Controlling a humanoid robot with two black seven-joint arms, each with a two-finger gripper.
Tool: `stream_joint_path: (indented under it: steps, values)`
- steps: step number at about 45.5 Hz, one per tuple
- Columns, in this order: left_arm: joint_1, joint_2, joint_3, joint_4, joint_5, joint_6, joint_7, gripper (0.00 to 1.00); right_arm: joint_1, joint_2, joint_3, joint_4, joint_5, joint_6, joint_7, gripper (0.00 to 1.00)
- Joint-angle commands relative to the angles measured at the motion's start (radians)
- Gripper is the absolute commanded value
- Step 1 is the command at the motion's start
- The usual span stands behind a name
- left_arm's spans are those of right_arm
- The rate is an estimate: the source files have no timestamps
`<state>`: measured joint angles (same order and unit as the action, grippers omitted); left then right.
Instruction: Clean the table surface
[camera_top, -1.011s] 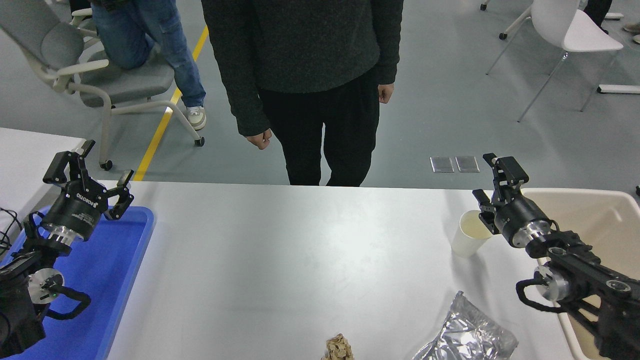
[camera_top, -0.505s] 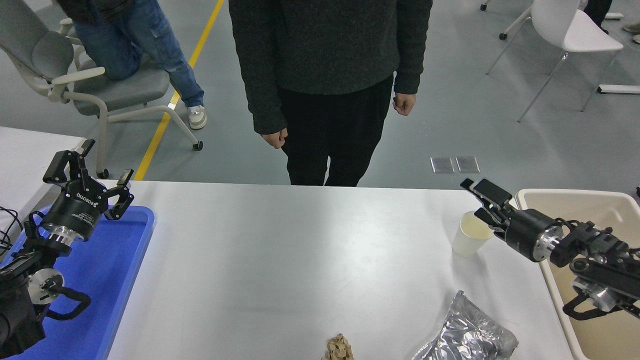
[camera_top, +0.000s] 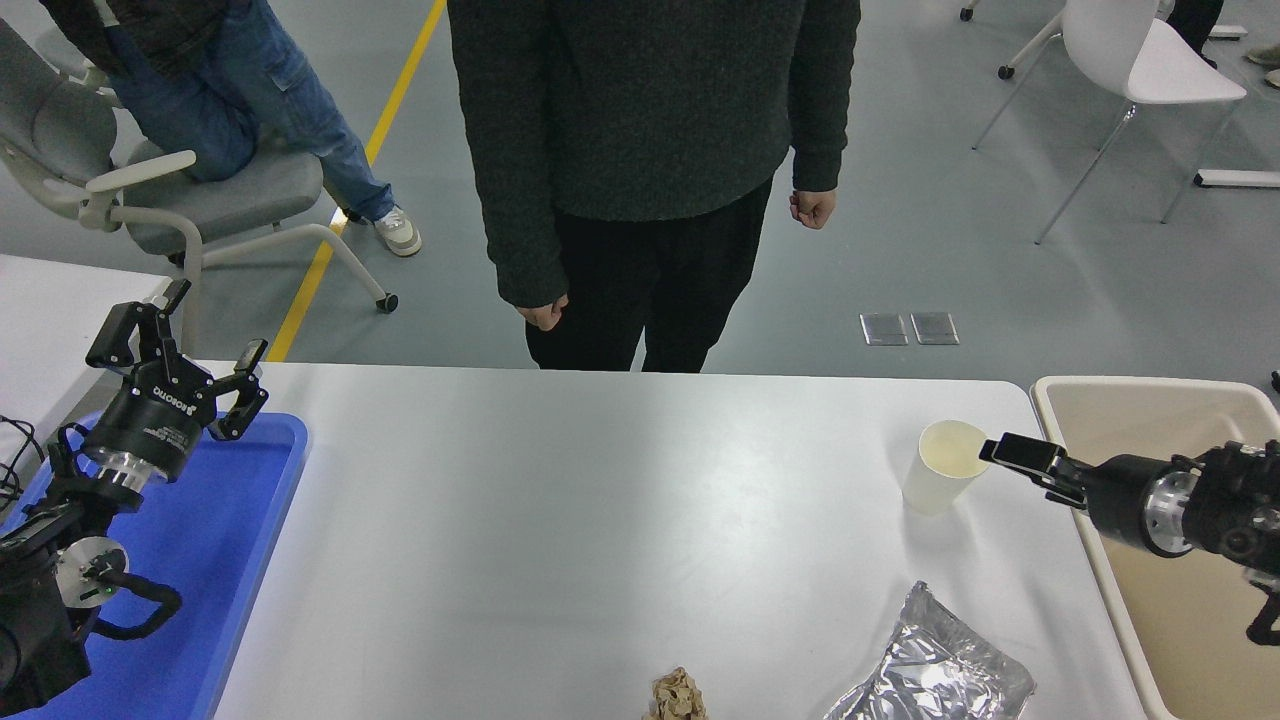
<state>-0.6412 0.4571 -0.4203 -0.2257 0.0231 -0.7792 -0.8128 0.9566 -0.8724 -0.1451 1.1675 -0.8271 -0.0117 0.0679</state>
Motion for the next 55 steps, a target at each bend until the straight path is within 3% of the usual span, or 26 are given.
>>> stream_joint_path:
  steps: [1,31,55]
  values:
    - [0.0,0.0,0.0,0.0,0.0,0.0,0.0,1.0,0.037,0.067,-0.007,-0.068,-0.003,0.051,-0.083,1.0]
    - [0.0,0.0,0.0,0.0,0.0,0.0,0.0,1.0,0.03,0.283,-0.065,-0.319,0.057,0.079,-0.085,0.99]
    - [0.0,0.0,0.0,0.0,0.0,0.0,0.0,1.0,0.031,0.332,-0.077,-0.359,0.057,0.081,-0.083,0.95]
